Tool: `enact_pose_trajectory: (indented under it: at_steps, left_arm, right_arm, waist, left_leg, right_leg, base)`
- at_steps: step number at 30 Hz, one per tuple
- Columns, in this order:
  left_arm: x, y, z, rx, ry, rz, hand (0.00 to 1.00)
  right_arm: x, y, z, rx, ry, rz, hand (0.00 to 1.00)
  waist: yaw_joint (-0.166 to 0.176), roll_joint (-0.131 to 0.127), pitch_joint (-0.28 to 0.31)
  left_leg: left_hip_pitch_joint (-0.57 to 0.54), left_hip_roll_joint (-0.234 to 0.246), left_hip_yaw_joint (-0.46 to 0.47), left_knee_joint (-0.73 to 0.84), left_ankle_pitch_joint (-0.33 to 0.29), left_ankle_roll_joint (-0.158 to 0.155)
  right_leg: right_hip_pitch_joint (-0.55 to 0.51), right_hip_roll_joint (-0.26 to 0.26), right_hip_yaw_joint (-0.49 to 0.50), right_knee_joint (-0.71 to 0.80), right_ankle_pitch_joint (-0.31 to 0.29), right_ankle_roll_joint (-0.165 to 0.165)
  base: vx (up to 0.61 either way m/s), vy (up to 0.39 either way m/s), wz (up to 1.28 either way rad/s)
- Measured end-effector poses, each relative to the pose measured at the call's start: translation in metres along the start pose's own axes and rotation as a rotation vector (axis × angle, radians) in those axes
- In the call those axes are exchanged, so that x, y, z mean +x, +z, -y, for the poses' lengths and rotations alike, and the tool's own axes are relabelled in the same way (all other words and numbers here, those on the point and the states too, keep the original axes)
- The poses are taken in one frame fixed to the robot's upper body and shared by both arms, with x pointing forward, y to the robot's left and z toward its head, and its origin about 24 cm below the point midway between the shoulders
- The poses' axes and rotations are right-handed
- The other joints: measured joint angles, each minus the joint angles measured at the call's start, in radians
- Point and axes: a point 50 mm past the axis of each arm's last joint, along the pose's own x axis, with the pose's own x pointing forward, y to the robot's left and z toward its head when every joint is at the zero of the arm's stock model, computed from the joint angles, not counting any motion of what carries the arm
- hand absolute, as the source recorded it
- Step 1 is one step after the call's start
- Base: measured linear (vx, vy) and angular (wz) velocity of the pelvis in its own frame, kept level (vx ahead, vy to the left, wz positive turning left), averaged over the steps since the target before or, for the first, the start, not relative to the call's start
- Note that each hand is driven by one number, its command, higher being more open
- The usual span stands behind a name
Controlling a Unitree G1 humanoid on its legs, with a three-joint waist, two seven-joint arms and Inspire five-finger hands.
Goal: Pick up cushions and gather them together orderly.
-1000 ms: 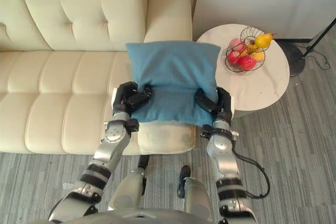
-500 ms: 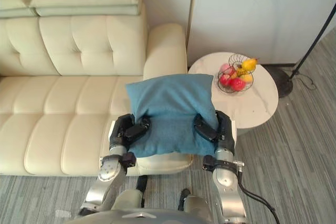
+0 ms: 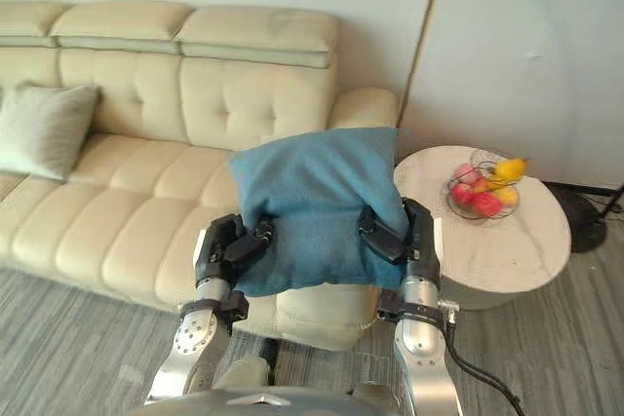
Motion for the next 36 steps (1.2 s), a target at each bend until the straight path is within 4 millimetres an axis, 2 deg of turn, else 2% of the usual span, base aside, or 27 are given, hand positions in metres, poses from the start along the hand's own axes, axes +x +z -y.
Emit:
enact_pose_trajectory:
  at_steps: [1, 2, 3, 4, 5, 6, 7, 9, 12, 14, 15, 18, 20, 21, 22, 28, 31, 32, 33, 34, 35, 36]
  left_arm:
    - [0.000, 0.000, 0.000, 0.001, -0.001, -0.001, 0.00]
    - [0.000, 0.000, 0.002, 0.003, -0.012, 0.000, 0.00]
    - [0.001, 0.001, 0.004, 0.004, -0.023, 0.005, 0.00]
    - [0.001, -0.001, 0.004, 0.023, -0.038, 0.004, 0.00]
    - [0.001, -0.003, 0.004, 0.038, -0.053, -0.003, 0.00]
    - [0.005, -0.007, 0.009, 0.050, -0.081, -0.013, 0.00]
    - [0.006, -0.008, 0.009, 0.053, -0.083, -0.020, 0.00]
    - [0.008, -0.027, -0.001, 0.105, -0.064, -0.097, 0.00]
    - [0.008, -0.032, -0.006, 0.127, -0.054, -0.120, 0.00]
    - [0.008, -0.032, -0.009, 0.141, -0.060, -0.125, 0.00]
    - [0.008, -0.032, -0.009, 0.142, -0.061, -0.126, 0.00]
    - [0.007, -0.033, -0.008, 0.141, -0.067, -0.131, 0.00]
    - [0.008, -0.032, -0.008, 0.144, -0.076, -0.127, 0.00]
    - [0.010, -0.030, -0.006, 0.152, -0.085, -0.116, 0.00]
    - [0.010, -0.030, -0.005, 0.150, -0.087, -0.117, 0.00]
    - [0.007, -0.028, -0.002, 0.136, -0.090, -0.110, 0.00]
    - [0.003, -0.024, 0.002, 0.110, -0.092, -0.092, 0.00]
    - [0.003, -0.021, 0.003, 0.100, -0.097, -0.081, 0.00]
    - [0.002, -0.022, 0.005, 0.091, -0.101, -0.083, 0.00]
    - [0.002, -0.022, 0.005, 0.089, -0.100, -0.085, 0.00]
    - [-0.001, -0.025, 0.004, 0.085, -0.098, -0.096, 0.00]
    - [-0.001, -0.025, 0.003, 0.083, -0.095, -0.097, 0.00]
  right_arm:
    - [0.000, 0.000, 0.000, -0.001, -0.002, 0.000, 0.00]
    - [0.001, 0.000, 0.003, -0.003, -0.011, 0.000, 0.00]
    - [0.002, 0.000, 0.005, -0.005, -0.021, 0.004, 0.00]
    - [0.006, -0.004, 0.005, -0.002, -0.032, -0.012, 0.00]
    - [0.008, -0.008, 0.006, -0.001, -0.043, -0.029, 0.00]
    - [0.013, -0.013, 0.009, -0.007, -0.063, -0.046, 0.00]
    - [0.015, -0.015, 0.010, -0.011, -0.066, -0.054, 0.00]
    - [0.017, -0.037, 0.004, -0.039, -0.049, -0.143, 0.00]
    - [0.013, -0.051, 0.001, -0.047, -0.036, -0.208, 0.00]
    - [0.010, -0.057, -0.001, -0.048, -0.031, -0.242, 0.00]
    - [0.010, -0.058, -0.001, -0.046, -0.031, -0.247, 0.00]
    - [0.010, -0.058, 0.000, -0.048, -0.035, -0.247, 0.00]
    - [0.008, -0.058, 0.001, -0.043, -0.040, -0.246, 0.00]
    - [0.008, -0.055, 0.002, -0.039, -0.045, -0.234, 0.00]
    - [0.009, -0.053, 0.003, -0.045, -0.043, -0.226, 0.00]
    - [0.005, -0.048, 0.007, -0.045, -0.048, -0.202, 0.00]
    - [0.002, -0.040, 0.010, -0.039, -0.059, -0.172, 0.00]
    - [0.001, -0.035, 0.012, -0.035, -0.066, -0.153, 0.00]
    - [-0.002, -0.035, 0.015, -0.041, -0.072, -0.155, 0.00]
    - [-0.003, -0.036, 0.016, -0.042, -0.072, -0.156, 0.00]
    - [-0.004, -0.037, 0.016, -0.044, -0.071, -0.161, 0.00]
    - [-0.003, -0.035, 0.015, -0.042, -0.066, -0.155, 0.00]
  waist:
    - [-0.002, 0.001, -0.001]
    - [-0.010, 0.013, -0.009]
    - [-0.016, 0.018, -0.012]
    - [-0.036, -0.003, -0.034]
    - [-0.051, -0.023, -0.051]
    - [-0.052, -0.025, -0.047]
    - [-0.051, -0.023, -0.046]
    - [-0.051, -0.039, -0.032]
    - [-0.051, -0.041, -0.024]
    - [-0.053, -0.047, 0.002]
    - [-0.057, -0.053, 0.013]
    - [-0.067, -0.065, 0.042]
    - [-0.088, -0.077, 0.037]
    - [-0.090, -0.101, 0.032]
    - [-0.083, -0.093, 0.030]
    - [-0.060, -0.063, 0.028]
    - [-0.059, -0.054, 0.024]
    - [-0.061, -0.042, 0.031]
    - [-0.062, -0.023, 0.036]
    - [-0.062, -0.020, 0.036]
    - [-0.057, -0.013, 0.031]
    - [-0.048, -0.018, 0.023]
  left_leg:
    - [0.009, 0.010, 0.022, 0.050, -0.006, 0.005]
    - [0.034, 0.029, 0.068, 0.089, -0.045, 0.013]
    - [0.030, 0.029, 0.090, 0.043, -0.040, 0.005]
    - [0.064, -0.013, 0.083, -0.121, -0.014, -0.024]
    - [0.111, -0.036, 0.063, -0.247, -0.005, -0.026]
    - [0.135, -0.037, 0.088, -0.282, -0.005, -0.022]
    - [0.148, -0.037, 0.094, -0.310, 0.012, -0.032]
    - [0.247, -0.084, 0.113, -0.485, 0.112, -0.015]
    - [0.277, -0.098, 0.127, -0.544, 0.136, -0.001]
    - [0.291, -0.109, 0.129, -0.572, 0.145, 0.006]
    - [0.293, -0.112, 0.123, -0.572, 0.142, 0.012]
    - [0.292, -0.113, 0.069, -0.562, 0.143, 0.019]
    - [0.268, -0.128, 0.001, -0.559, 0.158, 0.019]
    - [0.239, -0.154, -0.041, -0.553, 0.168, 0.013]
    - [0.220, -0.157, -0.060, -0.550, 0.178, 0.001]
    - [0.202, -0.147, -0.179, -0.551, 0.193, -0.017]
    - [0.163, -0.154, -0.219, -0.507, 0.162, -0.016]
    - [0.103, -0.139, -0.164, -0.392, 0.096, -0.003]
    - [0.049, -0.047, 0.003, -0.237, 0.026, 0.009]
    - [0.046, -0.036, 0.020, -0.226, 0.022, 0.010]
    - [0.037, 0.015, 0.102, -0.179, 0.003, 0.013]
    - [0.030, 0.012, 0.132, -0.186, 0.003, 0.013]
  right_leg:
    - [0.006, 0.000, -0.009, 0.000, 0.000, 0.000]
    - [0.013, 0.001, -0.032, 0.001, 0.000, 0.000]
    - [0.010, 0.003, -0.049, 0.003, 0.002, 0.003]
    - [-0.010, 0.000, -0.068, -0.034, 0.014, 0.001]
    - [-0.016, -0.022, -0.098, -0.073, 0.043, -0.002]
    - [-0.007, -0.018, -0.122, -0.106, 0.081, 0.012]
    - [-0.005, -0.016, -0.123, -0.113, 0.087, 0.011]
    - [0.025, -0.028, -0.082, -0.156, 0.129, 0.028]
    - [0.026, -0.027, -0.043, -0.177, 0.152, 0.037]
    - [0.027, -0.031, -0.009, -0.174, 0.162, 0.042]
    - [0.026, -0.030, 0.033, -0.167, 0.164, 0.044]
    - [-0.002, 0.002, 0.303, -0.097, 0.158, 0.042]
    - [-0.004, 0.032, 0.476, -0.109, 0.099, 0.014]
    - [0.013, 0.021, 0.523, -0.153, 0.067, 0.063]
    - [0.010, 0.023, 0.490, -0.155, 0.075, 0.089]
    - [0.055, 0.039, 0.381, -0.164, 0.073, 0.087]
    - [0.068, 0.039, 0.354, -0.163, 0.073, 0.087]
    - [0.092, 0.034, 0.320, -0.168, 0.074, 0.087]
    - [0.142, 0.048, 0.265, -0.174, 0.072, 0.086]
    - [0.147, 0.050, 0.260, -0.175, 0.071, 0.085]
    - [0.170, 0.051, 0.238, -0.173, 0.061, 0.083]
    - [0.164, 0.036, 0.234, -0.169, 0.057, 0.084]
  base:
    - [-0.02, 0.056, 0.50]
    - [-0.03, 0.069, 0.53]
    - [-0.08, 0.082, 0.83]
    - [-0.07, 0.090, 0.79]
    - [-0.04, 0.075, 0.89]
    - [0.00, 0.077, 0.55]
    - [-0.01, 0.069, 0.33]
    - [-0.04, 0.100, -0.04]
    - [-0.03, 0.089, -0.15]
    - [-0.04, 0.112, 0.00]
    - [-0.04, 0.074, 0.19]
    - [-0.02, 0.036, 0.45]
    - [0.05, -0.087, 1.02]
    - [0.07, -0.149, 1.19]
    - [0.06, -0.148, 0.86]
    - [0.04, -0.083, 0.63]
    - [0.00, 0.008, 0.59]
    - [0.01, -0.004, 1.01]
    - [0.02, -0.039, 0.97]
    - [0.03, -0.059, 0.90]
    - [0.06, -0.006, 0.55]
    - [0.06, 0.030, 0.56]
